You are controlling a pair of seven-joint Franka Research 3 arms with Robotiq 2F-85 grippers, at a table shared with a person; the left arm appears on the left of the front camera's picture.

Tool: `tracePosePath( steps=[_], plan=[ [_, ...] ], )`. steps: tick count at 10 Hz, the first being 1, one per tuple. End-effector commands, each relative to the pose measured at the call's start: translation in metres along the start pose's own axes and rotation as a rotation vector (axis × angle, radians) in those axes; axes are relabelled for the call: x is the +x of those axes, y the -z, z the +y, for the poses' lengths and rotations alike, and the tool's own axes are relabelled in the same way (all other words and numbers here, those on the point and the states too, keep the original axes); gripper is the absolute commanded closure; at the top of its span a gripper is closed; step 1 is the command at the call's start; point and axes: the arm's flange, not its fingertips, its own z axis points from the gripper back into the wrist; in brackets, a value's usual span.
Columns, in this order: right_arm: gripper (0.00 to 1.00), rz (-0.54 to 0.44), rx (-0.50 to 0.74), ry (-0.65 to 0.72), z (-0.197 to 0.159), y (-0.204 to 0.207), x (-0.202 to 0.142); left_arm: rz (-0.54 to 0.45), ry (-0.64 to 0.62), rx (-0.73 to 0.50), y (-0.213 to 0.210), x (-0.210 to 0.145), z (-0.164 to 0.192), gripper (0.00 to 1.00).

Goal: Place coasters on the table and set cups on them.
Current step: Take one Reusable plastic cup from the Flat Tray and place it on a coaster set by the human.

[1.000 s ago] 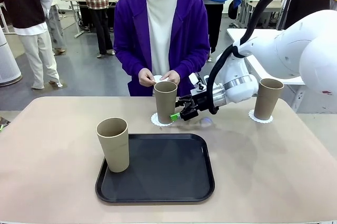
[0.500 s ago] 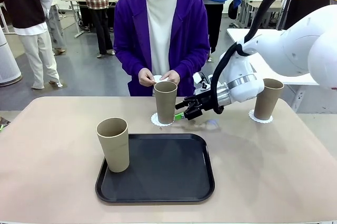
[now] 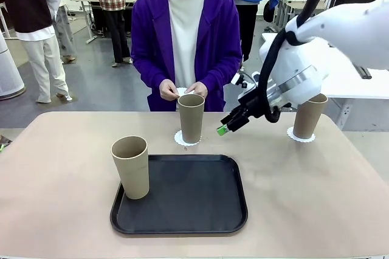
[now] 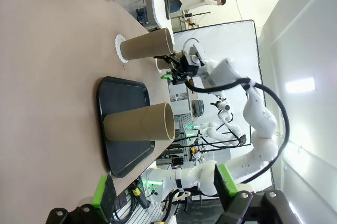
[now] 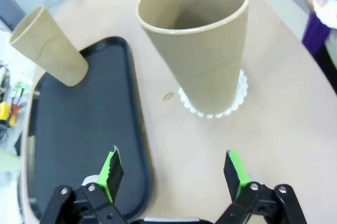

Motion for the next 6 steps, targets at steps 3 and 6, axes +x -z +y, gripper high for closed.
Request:
tracePosePath(
  steps=[3,6],
  plan=[
    [0.00,0.288,-0.131,0.323,0.080,-0.049,0.044,-0.006,0.014,-0.014,-0.001,0.000,0.000,0.00],
    [0.00,0.497,-0.230,0.443,0.124,-0.074,0.085,-0.006,0.014,-0.014,-0.001,0.000,0.000,0.00]
  ],
)
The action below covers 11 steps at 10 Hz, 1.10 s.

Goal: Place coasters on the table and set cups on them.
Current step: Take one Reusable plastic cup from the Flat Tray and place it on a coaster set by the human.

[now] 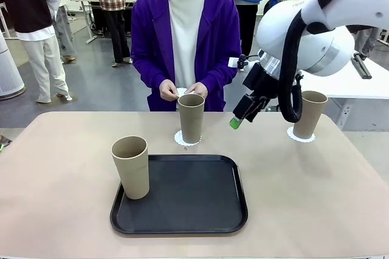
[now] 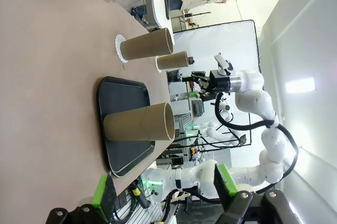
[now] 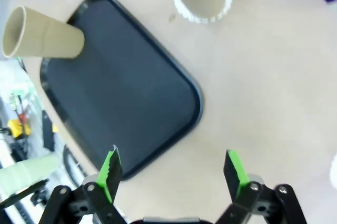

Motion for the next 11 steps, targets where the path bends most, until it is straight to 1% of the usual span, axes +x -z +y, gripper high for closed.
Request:
tracePosePath(
  steps=[1,2,3,4,11],
  plan=[
    [0.00,0.110,-0.029,0.048,0.025,-0.034,0.015,-0.006,0.014,-0.014,-0.001,0.000,0.000,0.00],
    [0.00,0.138,-0.082,0.070,0.034,-0.043,0.019,-0.006,0.014,-0.014,-0.001,0.000,0.000,0.00],
    [0.00,0.167,-0.101,0.086,0.039,-0.045,0.023,-0.006,0.014,-0.014,-0.001,0.000,0.000,0.00],
    [0.00,0.098,-0.059,0.058,0.027,-0.033,0.006,-0.006,0.014,-0.014,-0.001,0.000,0.000,0.00],
    [0.00,0.098,-0.059,0.058,0.027,-0.033,0.006,-0.006,0.014,-0.014,-0.001,0.000,0.000,0.00]
  ],
)
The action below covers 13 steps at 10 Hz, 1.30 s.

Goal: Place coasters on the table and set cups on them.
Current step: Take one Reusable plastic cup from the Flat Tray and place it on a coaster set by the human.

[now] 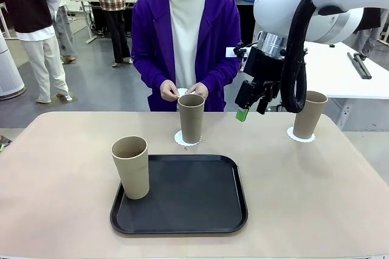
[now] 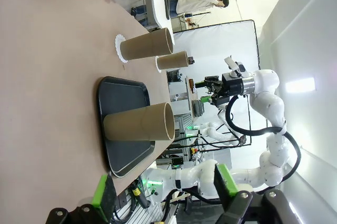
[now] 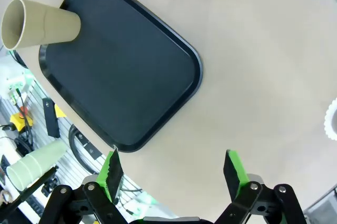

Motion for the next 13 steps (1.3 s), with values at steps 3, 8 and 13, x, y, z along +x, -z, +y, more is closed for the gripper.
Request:
tracePosePath(
  steps=[3,8,13],
  plan=[
    [0.00,-0.025,0.016,-0.017,0.000,0.004,-0.002,-0.006,0.014,-0.014,-0.001,0.000,0.000,0.00],
    [0.00,0.000,0.000,0.000,0.000,0.000,0.000,-0.006,0.014,-0.014,-0.001,0.000,0.000,0.00],
    [0.00,-0.070,0.007,0.416,-0.106,-0.011,-0.127,-0.006,0.014,-0.014,-0.001,0.000,0.000,0.00]
  ],
)
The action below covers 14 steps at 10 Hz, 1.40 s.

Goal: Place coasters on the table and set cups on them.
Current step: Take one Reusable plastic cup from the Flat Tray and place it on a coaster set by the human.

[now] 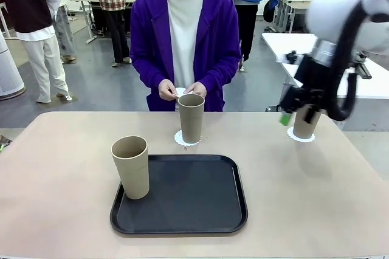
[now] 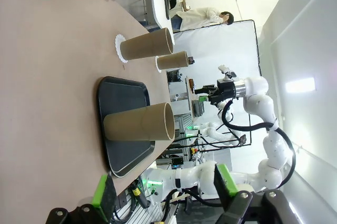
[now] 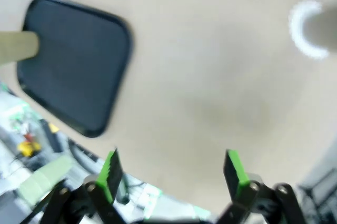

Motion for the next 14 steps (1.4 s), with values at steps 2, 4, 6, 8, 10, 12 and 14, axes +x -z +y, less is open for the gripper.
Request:
tracePosePath(
  steps=[2,4,6,8,10,12,14],
  plan=[
    [0.00,-0.091,0.022,0.171,-0.054,-0.010,-0.052,-0.006,0.014,-0.014,0.000,-0.001,0.000,0.00],
    [0.00,-0.220,0.246,0.124,-0.081,-0.020,-0.083,-0.006,0.014,-0.014,0.000,-0.001,0.000,0.00],
    [0.00,-0.423,0.621,-0.026,-0.114,-0.024,-0.110,-0.006,0.014,-0.014,0.000,-0.001,0.000,0.00],
    [0.00,-0.596,0.822,-0.035,-0.153,-0.010,-0.133,-0.006,0.014,-0.014,0.000,-0.001,0.000,0.00],
    [0.00,-0.615,0.928,0.121,-0.183,0.014,-0.148,-0.006,0.014,-0.014,0.000,-0.001,0.000,0.00],
    [0.00,-0.610,1.021,0.173,-0.199,0.027,-0.157,-0.006,0.014,-0.014,0.000,-0.001,0.000,0.00],
    [0.00,-0.577,1.060,0.250,-0.213,0.038,-0.165,-0.006,0.014,-0.014,0.000,-0.001,0.000,0.00]
  ],
)
